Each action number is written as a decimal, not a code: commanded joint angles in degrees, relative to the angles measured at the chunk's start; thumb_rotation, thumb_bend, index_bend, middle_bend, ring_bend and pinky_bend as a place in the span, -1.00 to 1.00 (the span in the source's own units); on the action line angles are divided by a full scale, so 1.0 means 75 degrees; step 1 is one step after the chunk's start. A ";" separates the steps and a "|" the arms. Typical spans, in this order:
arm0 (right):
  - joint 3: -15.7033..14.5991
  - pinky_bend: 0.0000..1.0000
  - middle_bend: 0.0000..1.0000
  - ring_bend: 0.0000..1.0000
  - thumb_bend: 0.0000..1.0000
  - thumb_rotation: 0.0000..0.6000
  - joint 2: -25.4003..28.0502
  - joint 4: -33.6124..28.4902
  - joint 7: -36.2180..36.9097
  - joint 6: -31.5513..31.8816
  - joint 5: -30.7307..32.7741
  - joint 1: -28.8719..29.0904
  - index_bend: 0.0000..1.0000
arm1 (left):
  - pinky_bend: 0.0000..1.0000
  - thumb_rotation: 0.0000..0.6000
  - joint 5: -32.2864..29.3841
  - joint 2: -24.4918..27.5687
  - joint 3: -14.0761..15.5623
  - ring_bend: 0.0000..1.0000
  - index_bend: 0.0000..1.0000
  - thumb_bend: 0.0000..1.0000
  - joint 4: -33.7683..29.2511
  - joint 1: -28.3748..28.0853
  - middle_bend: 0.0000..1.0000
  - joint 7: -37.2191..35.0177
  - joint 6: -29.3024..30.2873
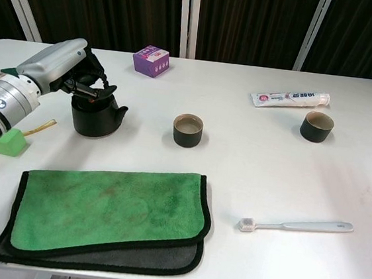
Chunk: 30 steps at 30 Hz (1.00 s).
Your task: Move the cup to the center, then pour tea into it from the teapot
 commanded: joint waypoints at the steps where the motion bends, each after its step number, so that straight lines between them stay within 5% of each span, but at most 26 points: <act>1: -0.0003 -1.00 -1.00 -1.00 -0.34 1.00 -0.0002 0.0006 0.0008 -0.0005 0.0000 0.0001 -1.00 | -0.09 0.61 -0.0004 -0.0026 0.0000 0.99 1.00 -0.40 0.0031 0.0017 1.00 -0.0039 -0.0014; 9: -0.0004 -1.00 -1.00 -1.00 -0.34 1.00 -0.0016 0.0023 0.0022 0.0020 -0.0013 -0.0005 -1.00 | -0.09 0.47 0.0000 -0.0056 -0.0030 0.99 1.00 -0.80 0.0042 0.0022 1.00 -0.0156 -0.0016; 13: -0.0008 -1.00 -1.00 -1.00 -0.34 1.00 -0.0019 0.0032 0.0029 0.0026 -0.0012 -0.0013 -1.00 | -0.10 0.14 0.0030 -0.0046 -0.0016 0.97 1.00 -0.98 0.0040 0.0026 1.00 -0.0268 -0.0019; 23: -0.0010 -1.00 -1.00 -1.00 -0.34 1.00 -0.0032 0.0047 0.0038 0.0006 -0.0004 -0.0004 -1.00 | -0.13 -0.27 0.0144 -0.0011 0.0084 0.77 1.00 -1.00 0.0097 0.0012 0.90 -0.0300 -0.0069; 30: -0.0011 -1.00 -1.00 -1.00 -0.34 1.00 -0.0025 0.0047 0.0033 0.0017 0.0001 -0.0013 -1.00 | -0.15 -0.33 0.0231 -0.0047 0.0134 0.60 0.78 -1.00 0.0227 -0.0006 0.75 -0.0287 -0.0003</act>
